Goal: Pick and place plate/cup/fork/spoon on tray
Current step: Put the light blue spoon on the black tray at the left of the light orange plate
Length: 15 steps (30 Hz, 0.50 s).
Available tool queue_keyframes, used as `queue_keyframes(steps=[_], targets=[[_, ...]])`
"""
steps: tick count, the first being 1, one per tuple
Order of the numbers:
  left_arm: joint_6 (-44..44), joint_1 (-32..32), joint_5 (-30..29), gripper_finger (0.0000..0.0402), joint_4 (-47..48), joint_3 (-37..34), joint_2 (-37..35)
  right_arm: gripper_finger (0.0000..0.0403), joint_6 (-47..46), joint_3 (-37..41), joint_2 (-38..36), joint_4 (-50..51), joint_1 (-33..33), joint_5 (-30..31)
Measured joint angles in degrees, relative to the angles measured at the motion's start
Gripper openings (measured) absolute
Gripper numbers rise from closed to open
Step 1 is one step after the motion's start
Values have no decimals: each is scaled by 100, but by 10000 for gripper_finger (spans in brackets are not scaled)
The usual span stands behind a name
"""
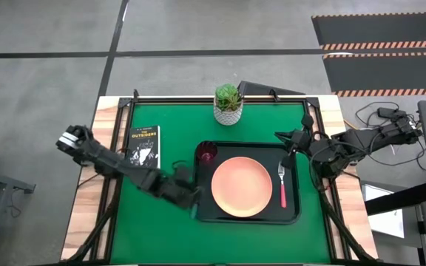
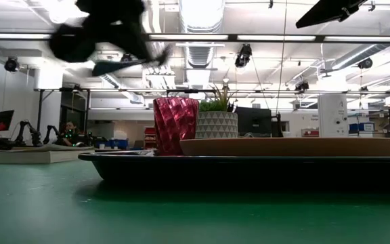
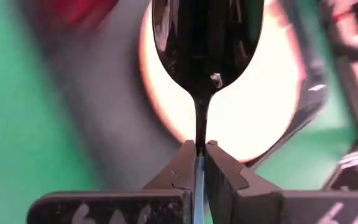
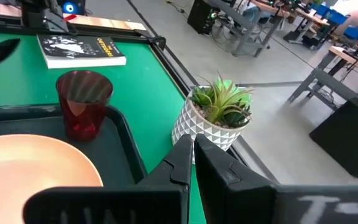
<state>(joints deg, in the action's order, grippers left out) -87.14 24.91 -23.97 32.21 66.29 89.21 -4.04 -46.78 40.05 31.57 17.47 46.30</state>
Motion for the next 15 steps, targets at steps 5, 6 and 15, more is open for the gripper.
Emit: queue_keyframes(steps=[5, 6, 15], targets=[[604, -370, -233, 1, -487, 131, 294, 9, -119, 0, -2, 185, 0, -96], [554, -400, -229, 1, -522, 97, 331, 9, -152, 2, -15, 259, 0, -133], [-109, -409, -183, 1, -544, -34, 765, 9, -212, 13, -63, 361, 0, -140]])
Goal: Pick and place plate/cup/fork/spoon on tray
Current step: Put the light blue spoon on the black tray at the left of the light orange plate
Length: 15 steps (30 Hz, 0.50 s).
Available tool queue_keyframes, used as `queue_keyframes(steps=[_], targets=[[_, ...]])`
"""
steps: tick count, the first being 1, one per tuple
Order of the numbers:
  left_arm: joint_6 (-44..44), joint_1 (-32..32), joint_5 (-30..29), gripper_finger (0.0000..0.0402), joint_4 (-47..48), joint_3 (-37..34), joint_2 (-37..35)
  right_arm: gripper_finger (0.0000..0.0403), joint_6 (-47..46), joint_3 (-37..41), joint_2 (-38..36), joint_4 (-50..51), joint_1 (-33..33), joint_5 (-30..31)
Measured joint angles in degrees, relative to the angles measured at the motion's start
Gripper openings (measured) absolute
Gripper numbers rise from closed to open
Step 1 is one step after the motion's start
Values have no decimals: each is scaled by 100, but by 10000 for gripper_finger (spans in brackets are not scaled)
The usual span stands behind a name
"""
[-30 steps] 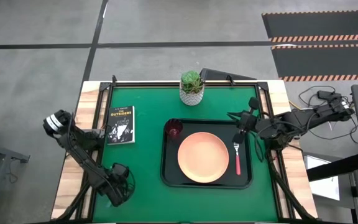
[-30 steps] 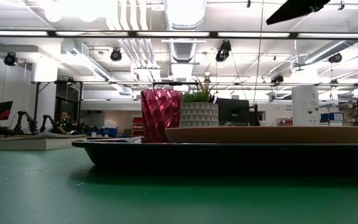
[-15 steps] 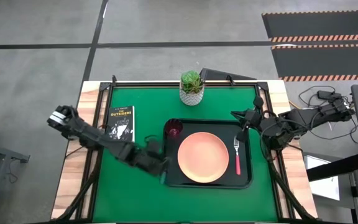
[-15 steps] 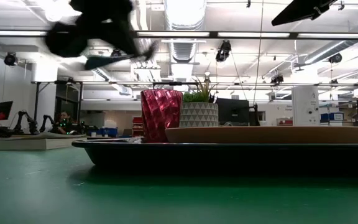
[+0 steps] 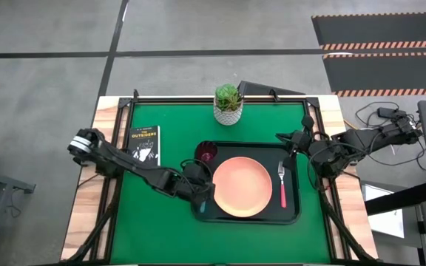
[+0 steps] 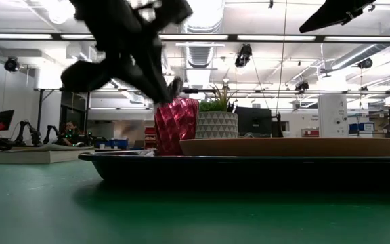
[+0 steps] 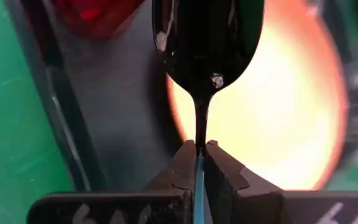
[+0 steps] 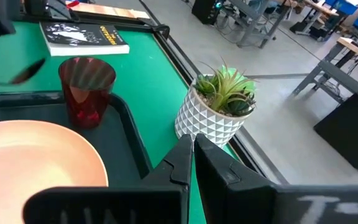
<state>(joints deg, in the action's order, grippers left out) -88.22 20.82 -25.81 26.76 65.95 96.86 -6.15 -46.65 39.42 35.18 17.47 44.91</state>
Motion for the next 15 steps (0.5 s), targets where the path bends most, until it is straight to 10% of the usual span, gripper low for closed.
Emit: queue_keyframes(steps=[15], targets=[[-290, -4, 302, 7, -91, 32, 523, 9, -28, 7, 2, 19, 1, -2]])
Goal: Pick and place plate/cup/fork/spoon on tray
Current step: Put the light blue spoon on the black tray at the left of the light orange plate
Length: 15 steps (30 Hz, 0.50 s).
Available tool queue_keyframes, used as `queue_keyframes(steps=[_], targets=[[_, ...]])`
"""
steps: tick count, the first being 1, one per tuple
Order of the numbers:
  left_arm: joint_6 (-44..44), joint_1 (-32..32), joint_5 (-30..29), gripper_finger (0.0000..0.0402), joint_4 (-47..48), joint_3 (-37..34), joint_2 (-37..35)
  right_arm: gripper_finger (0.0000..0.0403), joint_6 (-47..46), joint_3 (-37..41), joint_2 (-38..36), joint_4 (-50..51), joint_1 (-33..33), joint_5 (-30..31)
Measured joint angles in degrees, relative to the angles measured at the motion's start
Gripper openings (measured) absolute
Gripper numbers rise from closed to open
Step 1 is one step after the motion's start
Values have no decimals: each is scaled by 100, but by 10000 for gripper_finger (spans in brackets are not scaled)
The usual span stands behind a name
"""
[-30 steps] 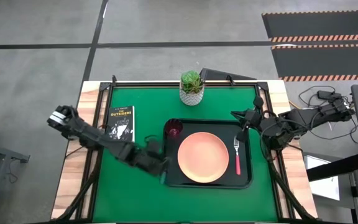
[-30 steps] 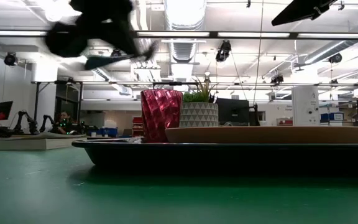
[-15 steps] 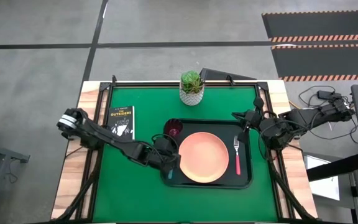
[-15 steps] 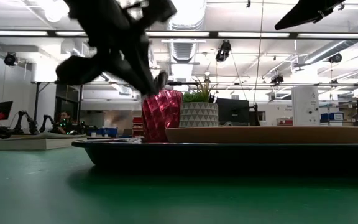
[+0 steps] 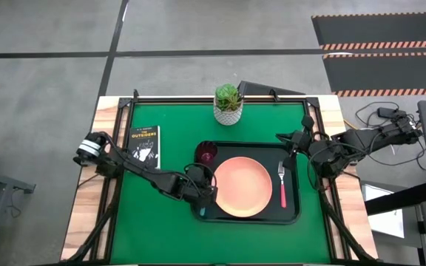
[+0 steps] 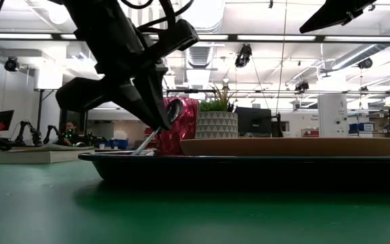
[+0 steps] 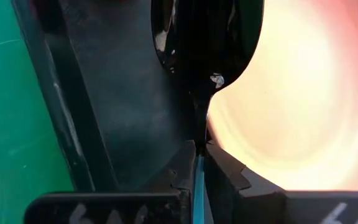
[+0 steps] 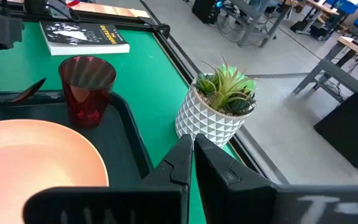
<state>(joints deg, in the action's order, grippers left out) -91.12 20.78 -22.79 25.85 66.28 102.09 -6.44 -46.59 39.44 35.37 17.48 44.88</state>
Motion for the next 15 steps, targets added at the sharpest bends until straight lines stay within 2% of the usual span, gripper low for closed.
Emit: queue_keyframes(steps=[15], targets=[[-25, -124, -16, 9, 12, -6, 169, 9, 4, 0, -2, 1, -1, 0]])
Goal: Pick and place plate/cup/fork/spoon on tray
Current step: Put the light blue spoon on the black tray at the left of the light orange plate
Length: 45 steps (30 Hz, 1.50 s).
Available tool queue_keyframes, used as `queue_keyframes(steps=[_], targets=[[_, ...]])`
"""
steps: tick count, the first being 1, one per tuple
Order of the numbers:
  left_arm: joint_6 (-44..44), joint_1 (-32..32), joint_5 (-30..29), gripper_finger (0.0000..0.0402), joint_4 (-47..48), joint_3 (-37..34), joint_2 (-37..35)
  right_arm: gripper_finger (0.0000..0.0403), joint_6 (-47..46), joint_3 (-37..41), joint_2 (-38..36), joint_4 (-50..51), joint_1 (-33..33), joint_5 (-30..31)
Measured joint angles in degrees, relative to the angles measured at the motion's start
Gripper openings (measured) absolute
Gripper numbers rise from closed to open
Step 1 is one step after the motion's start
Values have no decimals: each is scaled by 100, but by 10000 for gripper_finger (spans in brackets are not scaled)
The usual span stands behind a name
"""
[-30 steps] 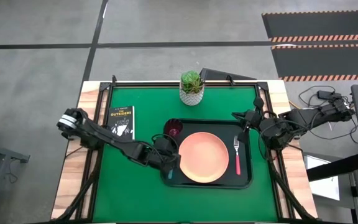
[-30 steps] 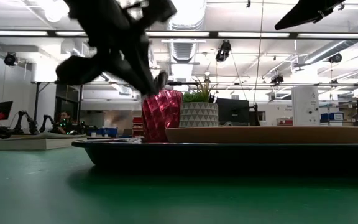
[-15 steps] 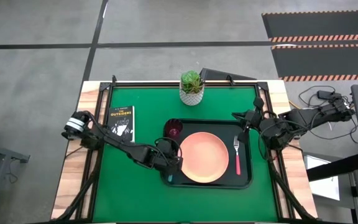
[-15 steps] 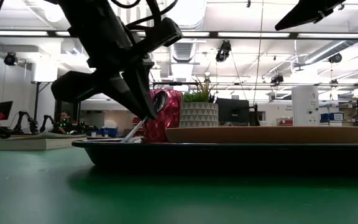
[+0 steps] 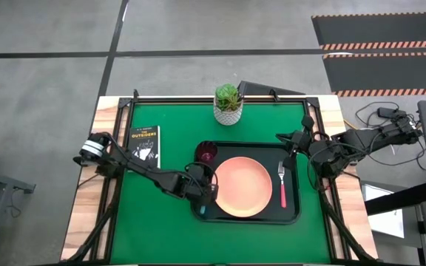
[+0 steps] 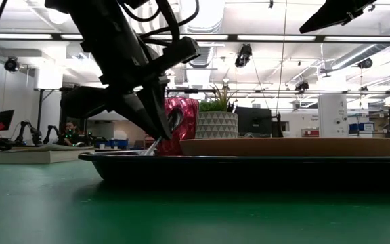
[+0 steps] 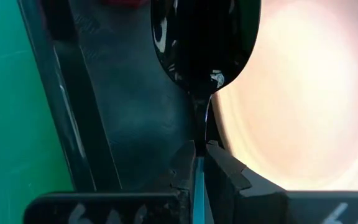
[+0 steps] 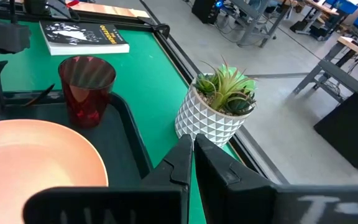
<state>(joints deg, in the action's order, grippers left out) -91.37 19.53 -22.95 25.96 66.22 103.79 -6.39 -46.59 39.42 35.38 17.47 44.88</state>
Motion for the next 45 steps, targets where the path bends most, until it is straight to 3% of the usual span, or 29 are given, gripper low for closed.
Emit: queue_keyframes(steps=[15, 27, 35, 40, 45], targets=[[2, -46, -3, 14, 0, -2, -7, 9, 35, 0, 0, 13, 2, 0], [105, -92, -3, 102, 6, -2, -30, 9, 37, 0, 0, 24, 2, 2], [1848, -88, 59, 109, -10, 52, -327, 9, 29, 0, 2, 24, 0, 0], [4396, -31, 244, 105, 1, 29, -417, 9, 2, 0, 2, 13, 1, 2], [6274, -26, -472, 60, -20, -79, -387, 9, 0, 0, 2, 0, 1, 2]])
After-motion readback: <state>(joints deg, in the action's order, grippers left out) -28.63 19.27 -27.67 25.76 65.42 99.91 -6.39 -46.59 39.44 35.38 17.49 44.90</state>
